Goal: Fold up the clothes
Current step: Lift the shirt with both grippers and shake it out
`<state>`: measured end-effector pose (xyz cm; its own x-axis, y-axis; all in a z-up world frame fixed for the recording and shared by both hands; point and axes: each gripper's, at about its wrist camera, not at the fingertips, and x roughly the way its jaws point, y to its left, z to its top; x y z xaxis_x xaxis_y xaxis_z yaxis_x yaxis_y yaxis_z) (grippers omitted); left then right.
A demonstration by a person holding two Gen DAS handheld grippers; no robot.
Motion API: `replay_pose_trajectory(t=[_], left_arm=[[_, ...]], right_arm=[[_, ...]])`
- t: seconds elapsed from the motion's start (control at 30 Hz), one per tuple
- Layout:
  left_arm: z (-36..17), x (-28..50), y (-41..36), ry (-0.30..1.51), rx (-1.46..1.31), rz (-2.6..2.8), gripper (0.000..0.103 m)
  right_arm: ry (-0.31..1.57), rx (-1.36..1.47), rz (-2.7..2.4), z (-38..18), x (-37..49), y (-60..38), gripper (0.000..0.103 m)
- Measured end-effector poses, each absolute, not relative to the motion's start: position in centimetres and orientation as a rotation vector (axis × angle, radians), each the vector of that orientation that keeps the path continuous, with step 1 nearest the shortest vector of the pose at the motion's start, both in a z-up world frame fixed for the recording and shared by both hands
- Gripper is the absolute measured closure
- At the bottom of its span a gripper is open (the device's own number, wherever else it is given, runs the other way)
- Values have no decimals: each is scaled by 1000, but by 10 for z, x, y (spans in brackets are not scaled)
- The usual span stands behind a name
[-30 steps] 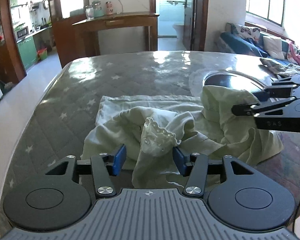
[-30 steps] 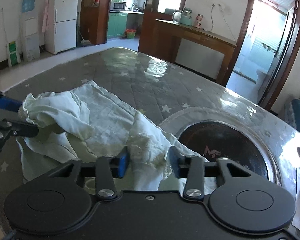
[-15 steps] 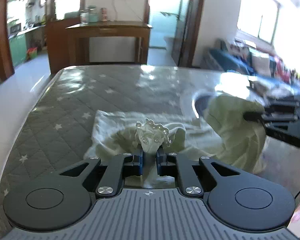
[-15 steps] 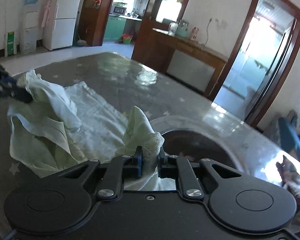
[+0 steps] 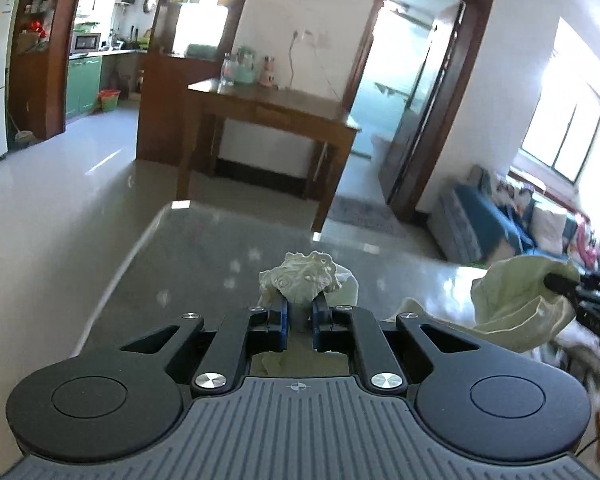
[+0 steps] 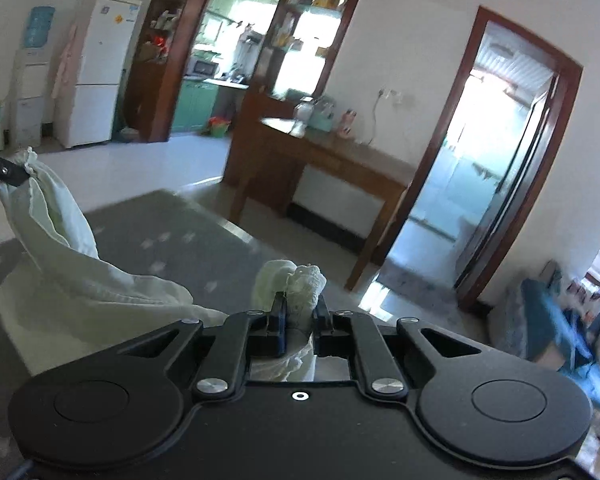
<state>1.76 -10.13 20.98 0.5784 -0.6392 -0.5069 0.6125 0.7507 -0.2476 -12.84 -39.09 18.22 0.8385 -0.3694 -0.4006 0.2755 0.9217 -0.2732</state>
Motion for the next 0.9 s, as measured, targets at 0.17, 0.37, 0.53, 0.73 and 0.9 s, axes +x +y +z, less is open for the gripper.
replay_pose_trajectory(t=[0.17,0.37,0.53,0.73,0.9], left_arm=[[276,48,-118,528,-145,-712,92],[343,51,-119,386,-278,-732,92],[334,22,-115,342,-242,-740,92],[253,-19,-107,444,-140,-717,92],[168,-51,-81,574,-90,-695,92]], right_arm=[[362,-241,-449,228,-93,-414,92],[182,-260,-541,281,-99,-423,91],[109,-275,-552,276,-125,-418,91],[211,-250,-502,189,-165,-415,91],[353,-181,-432,98,-207,-387,91]])
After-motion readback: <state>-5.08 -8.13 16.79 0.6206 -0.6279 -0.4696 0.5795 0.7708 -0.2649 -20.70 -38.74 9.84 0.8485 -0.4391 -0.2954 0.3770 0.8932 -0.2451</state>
